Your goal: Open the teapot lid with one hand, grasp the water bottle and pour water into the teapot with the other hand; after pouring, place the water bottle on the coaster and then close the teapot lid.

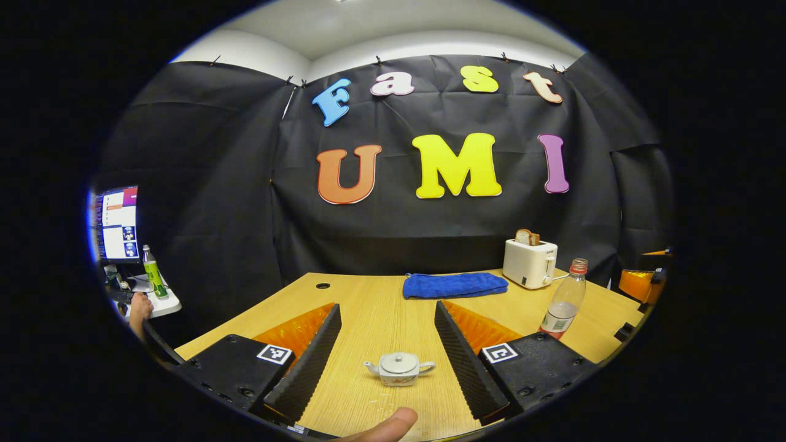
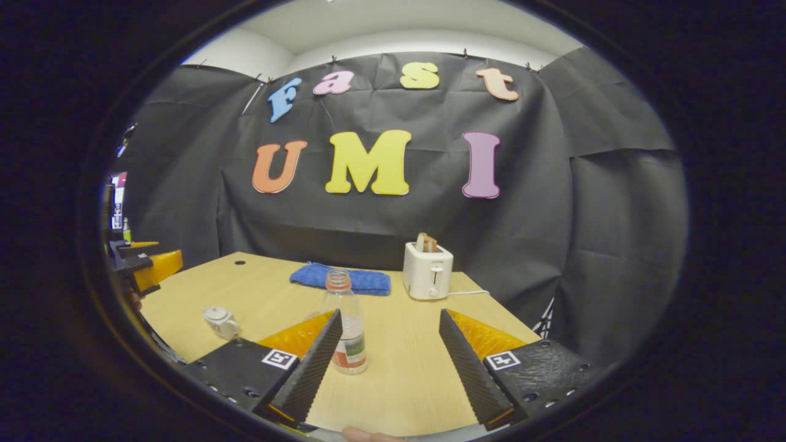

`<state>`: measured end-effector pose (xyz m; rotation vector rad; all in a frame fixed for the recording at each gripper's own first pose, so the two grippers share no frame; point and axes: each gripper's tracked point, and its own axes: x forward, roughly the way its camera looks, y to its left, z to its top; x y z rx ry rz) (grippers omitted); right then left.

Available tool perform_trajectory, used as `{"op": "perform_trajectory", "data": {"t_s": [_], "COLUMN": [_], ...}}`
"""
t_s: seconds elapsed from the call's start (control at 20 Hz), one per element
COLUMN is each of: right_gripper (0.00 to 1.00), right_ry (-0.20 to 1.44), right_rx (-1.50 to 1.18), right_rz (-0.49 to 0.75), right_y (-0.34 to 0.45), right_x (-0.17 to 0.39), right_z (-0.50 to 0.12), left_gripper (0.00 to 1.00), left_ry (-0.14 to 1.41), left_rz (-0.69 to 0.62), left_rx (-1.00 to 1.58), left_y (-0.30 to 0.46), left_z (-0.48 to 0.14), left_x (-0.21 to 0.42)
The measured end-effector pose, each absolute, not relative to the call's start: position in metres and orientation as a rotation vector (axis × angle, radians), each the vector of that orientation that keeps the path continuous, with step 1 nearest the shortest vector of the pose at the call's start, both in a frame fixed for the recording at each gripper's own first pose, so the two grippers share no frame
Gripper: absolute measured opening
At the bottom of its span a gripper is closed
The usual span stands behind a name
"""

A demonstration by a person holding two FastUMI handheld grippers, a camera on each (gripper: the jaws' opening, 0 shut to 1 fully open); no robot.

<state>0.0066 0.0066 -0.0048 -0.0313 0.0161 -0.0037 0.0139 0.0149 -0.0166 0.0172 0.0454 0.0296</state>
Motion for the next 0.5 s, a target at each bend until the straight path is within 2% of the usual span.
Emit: {"op": "perform_trajectory", "data": {"t_s": [0.25,0.5], "right_gripper": [0.98,0.95], "right_ry": [0.025,0.035], "right_rx": [-0.028,-0.029], "right_rz": [-0.013,-0.036], "right_y": [0.001,-0.003], "right_x": [0.011,0.015], "right_z": [-0.009,-0.013], "left_gripper": [0.96,0.96], "left_ry": [0.036,0.112], "left_rz": [-0.012,0.003], "left_rx": [0.011,0.033], "left_y": [0.004,0.008], "left_z": [-0.025,-0.073], "left_x": [0.03,0.063]}}
